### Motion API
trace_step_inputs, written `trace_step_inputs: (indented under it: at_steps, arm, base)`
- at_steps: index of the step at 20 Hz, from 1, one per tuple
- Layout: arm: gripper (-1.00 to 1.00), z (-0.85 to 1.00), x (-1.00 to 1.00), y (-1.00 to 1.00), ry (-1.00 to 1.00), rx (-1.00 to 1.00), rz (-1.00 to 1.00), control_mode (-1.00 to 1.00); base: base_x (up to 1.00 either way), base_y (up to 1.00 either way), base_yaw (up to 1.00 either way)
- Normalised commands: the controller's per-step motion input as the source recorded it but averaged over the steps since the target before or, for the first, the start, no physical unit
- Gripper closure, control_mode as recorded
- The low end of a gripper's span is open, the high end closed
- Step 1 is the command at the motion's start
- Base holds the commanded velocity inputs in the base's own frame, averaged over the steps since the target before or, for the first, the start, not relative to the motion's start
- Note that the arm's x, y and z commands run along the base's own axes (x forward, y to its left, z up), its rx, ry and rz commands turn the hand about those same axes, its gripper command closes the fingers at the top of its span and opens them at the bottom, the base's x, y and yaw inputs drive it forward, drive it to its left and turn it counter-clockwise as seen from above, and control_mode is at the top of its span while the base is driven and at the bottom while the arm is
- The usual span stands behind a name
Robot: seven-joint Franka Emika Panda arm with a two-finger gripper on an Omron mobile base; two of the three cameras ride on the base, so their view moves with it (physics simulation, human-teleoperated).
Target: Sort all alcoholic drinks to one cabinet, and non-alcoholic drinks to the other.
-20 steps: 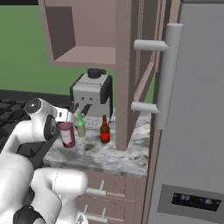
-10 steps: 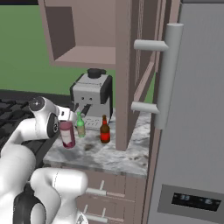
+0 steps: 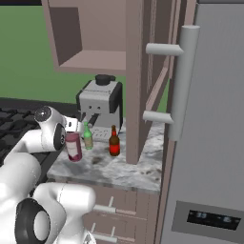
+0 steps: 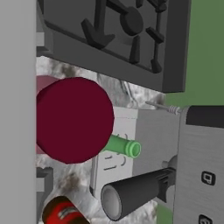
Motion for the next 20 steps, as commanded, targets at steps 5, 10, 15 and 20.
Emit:
trace_step_inputs:
  at_steps: [5, 10, 15, 20]
  arm:
    - [-1.0, -0.1, 0.09, 0.0, 0.0, 0.0, 0.0, -1.0]
    - [-1.0, -0.07, 0.07, 0.0, 0.0, 0.0, 0.0, -1.0]
    - [-1.0, -0.04, 0.05, 0.0, 0.0, 0.0, 0.0, -1.0]
    - [1.0, -0.06, 0.02, 0.0, 0.0, 0.0, 0.0, -1.0]
  base:
    - [0.0, 0.0, 0.0]
    - [0.0, 0.0, 0.0]
    - [0.0, 0.0, 0.0]
    - [0.0, 0.0, 0.0]
